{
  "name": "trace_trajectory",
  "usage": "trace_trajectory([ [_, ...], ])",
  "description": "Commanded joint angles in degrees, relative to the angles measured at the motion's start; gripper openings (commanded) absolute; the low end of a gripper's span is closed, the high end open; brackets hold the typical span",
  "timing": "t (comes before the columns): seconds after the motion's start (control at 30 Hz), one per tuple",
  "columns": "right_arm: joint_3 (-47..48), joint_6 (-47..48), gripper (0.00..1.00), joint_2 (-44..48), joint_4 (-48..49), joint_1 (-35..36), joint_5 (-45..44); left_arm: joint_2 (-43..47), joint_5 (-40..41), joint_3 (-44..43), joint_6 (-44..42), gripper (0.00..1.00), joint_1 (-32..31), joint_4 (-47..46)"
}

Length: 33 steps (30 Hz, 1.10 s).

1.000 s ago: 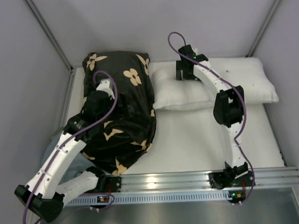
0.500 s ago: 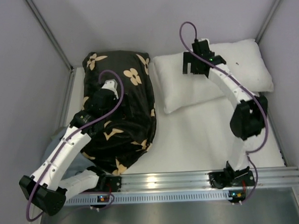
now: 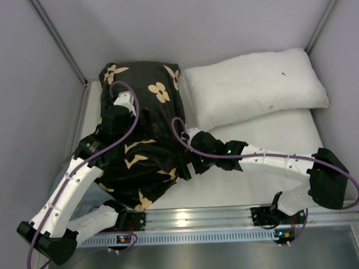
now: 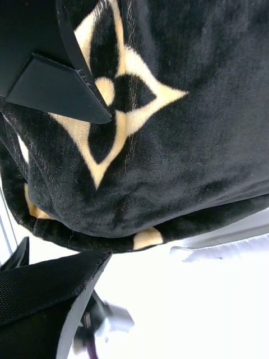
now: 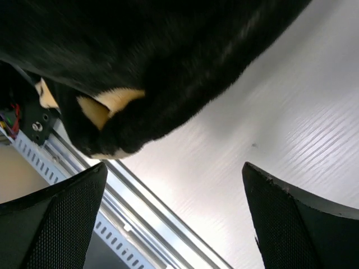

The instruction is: Remove the pillowcase from the pillow

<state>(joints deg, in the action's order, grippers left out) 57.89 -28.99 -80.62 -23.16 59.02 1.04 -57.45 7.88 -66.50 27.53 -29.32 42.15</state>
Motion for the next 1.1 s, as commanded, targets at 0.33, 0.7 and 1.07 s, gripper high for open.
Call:
trace_trajectory([
  [0.33, -14.20, -6.95, 1.00, -2.79, 44.30, 2.85, 5.55, 1.47, 2.05, -7.24, 0.07, 0.97, 0.05, 3.20],
  [0.7, -11.92, -10.20, 0.32, -10.70, 50.14, 3.20, 5.82, 0.59, 0.83, -8.64, -0.54, 0.96, 0.05, 3.90],
  [1.07, -11.93, -8.37, 0.00, 19.16, 15.18, -13.70, -7.13, -7.40, -12.45, -10.31, -6.26, 0.94, -0.82, 3.38],
])
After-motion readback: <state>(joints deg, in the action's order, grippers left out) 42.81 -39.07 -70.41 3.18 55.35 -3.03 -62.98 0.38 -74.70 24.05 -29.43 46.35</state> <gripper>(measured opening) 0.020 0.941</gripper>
